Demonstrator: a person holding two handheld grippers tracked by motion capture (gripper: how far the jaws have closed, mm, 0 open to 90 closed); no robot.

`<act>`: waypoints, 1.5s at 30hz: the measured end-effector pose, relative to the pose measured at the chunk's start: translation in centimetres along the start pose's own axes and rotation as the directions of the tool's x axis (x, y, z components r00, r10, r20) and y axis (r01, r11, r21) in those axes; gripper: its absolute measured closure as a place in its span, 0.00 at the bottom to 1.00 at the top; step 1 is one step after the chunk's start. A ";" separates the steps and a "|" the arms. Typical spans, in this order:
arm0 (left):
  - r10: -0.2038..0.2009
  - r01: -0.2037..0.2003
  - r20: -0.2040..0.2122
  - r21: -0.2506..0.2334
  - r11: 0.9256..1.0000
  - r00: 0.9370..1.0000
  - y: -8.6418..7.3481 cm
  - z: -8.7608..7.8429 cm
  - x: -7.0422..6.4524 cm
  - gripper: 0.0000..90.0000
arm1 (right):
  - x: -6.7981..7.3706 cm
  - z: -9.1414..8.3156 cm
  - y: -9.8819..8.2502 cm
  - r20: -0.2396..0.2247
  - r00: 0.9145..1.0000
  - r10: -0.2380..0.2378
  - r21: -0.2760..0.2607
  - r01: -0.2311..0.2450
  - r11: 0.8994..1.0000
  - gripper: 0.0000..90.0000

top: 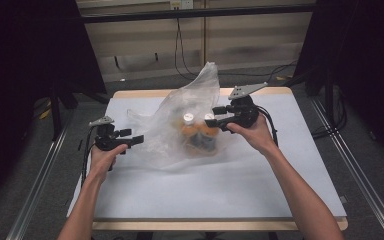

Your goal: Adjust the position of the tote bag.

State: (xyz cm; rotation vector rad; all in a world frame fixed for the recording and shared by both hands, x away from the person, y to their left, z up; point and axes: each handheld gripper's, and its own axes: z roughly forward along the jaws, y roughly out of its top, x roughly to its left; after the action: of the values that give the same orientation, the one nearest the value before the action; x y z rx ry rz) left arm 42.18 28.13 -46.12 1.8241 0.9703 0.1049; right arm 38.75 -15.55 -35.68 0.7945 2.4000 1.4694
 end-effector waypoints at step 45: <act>0.266 -0.241 0.092 -0.217 0.946 0.960 3.6 -4.2 -6.7 1.00 | 2.3 -4.4 -4.8 -0.011 1.000 -0.021 -0.016 0.021 1.000 1.00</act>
State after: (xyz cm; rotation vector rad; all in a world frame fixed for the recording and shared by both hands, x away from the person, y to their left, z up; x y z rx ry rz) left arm 37.74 26.24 -38.88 1.7355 0.6130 0.2424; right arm 33.31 -19.31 -37.53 0.7574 2.3939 1.4865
